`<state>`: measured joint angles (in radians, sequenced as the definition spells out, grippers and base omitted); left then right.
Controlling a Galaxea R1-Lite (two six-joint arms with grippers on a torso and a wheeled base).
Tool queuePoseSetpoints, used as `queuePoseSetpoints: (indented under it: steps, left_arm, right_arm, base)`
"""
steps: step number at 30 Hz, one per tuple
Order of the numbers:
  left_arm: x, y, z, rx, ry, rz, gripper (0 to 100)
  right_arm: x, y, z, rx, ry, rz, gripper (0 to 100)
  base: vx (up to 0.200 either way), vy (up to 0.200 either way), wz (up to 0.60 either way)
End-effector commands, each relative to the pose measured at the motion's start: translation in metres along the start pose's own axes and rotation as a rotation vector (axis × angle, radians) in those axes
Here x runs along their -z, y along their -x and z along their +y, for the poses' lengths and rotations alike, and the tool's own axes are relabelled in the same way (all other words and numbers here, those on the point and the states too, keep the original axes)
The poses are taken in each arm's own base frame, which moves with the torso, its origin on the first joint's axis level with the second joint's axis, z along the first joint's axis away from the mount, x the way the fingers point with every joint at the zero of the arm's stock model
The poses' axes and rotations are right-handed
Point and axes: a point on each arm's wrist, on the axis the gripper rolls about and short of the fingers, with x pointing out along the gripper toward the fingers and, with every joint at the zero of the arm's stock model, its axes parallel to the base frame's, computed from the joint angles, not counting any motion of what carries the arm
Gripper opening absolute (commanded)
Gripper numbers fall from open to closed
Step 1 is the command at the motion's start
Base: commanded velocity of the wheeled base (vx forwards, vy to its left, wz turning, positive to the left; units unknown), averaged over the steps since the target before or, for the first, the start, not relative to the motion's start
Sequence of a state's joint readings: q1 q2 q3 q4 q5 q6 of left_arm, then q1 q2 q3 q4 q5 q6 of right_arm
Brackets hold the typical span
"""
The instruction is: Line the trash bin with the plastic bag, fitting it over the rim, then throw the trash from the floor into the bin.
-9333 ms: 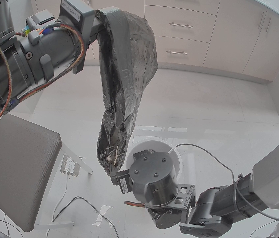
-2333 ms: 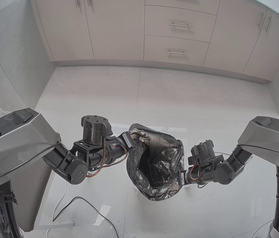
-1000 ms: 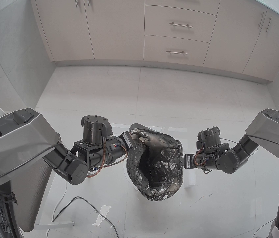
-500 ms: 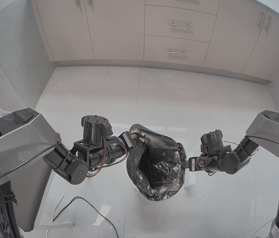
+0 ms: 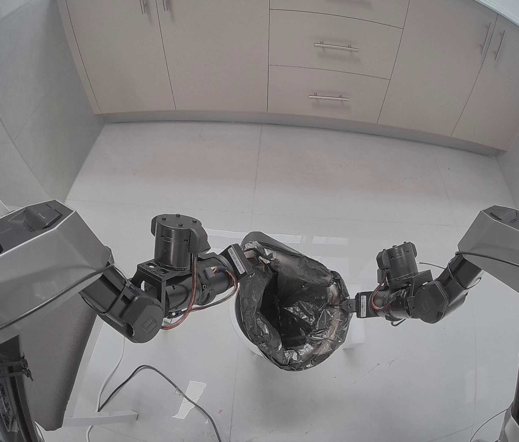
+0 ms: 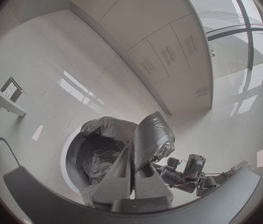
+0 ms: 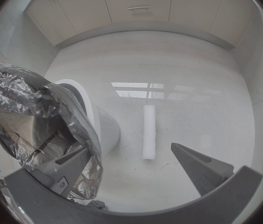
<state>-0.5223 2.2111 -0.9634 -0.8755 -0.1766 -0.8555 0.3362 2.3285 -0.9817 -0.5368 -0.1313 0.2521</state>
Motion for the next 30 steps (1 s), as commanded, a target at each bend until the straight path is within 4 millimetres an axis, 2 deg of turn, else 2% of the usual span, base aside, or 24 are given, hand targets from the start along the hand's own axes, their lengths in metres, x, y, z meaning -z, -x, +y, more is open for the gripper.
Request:
queuePoseSetpoints:
  steps: [1,3,7,13,19,24,30]
  left_arm:
    - [0.001,0.0,0.002,-0.004,0.0,0.003,0]
    - [0.002,0.001,0.004,-0.012,-0.008,0.008,0]
    - [0.005,0.001,0.013,-0.037,-0.073,0.022,0]
    - [0.005,-0.003,0.021,-0.051,-0.156,0.029,0]
    - [0.007,-0.007,0.033,-0.078,-0.2,0.045,0]
    - [0.01,-0.01,0.041,-0.094,-0.242,0.059,0]
    - [0.009,-0.012,0.048,-0.113,-0.315,0.072,0]
  right_arm:
    - [-0.004,0.003,0.006,-0.016,0.007,-0.018,100]
    - [-0.012,0.013,0.012,-0.041,0.012,-0.047,100]
    - [-0.019,0.018,0.025,-0.071,0.026,-0.079,100]
    - [-0.034,0.011,0.042,-0.103,0.046,-0.132,100]
    - [-0.029,-0.005,0.05,-0.106,0.101,-0.129,100]
    - [-0.034,-0.013,0.054,-0.108,0.097,-0.149,100]
    - [-0.042,-0.014,0.051,-0.104,0.087,-0.174,100]
  base:
    - [0.0,0.0,0.0]
    - [0.0,0.0,0.0]
    - [0.0,0.0,0.0]
    - [0.0,0.0,0.0]
    - [0.0,0.0,0.0]
    - [0.0,0.0,0.0]
    - [0.0,0.0,0.0]
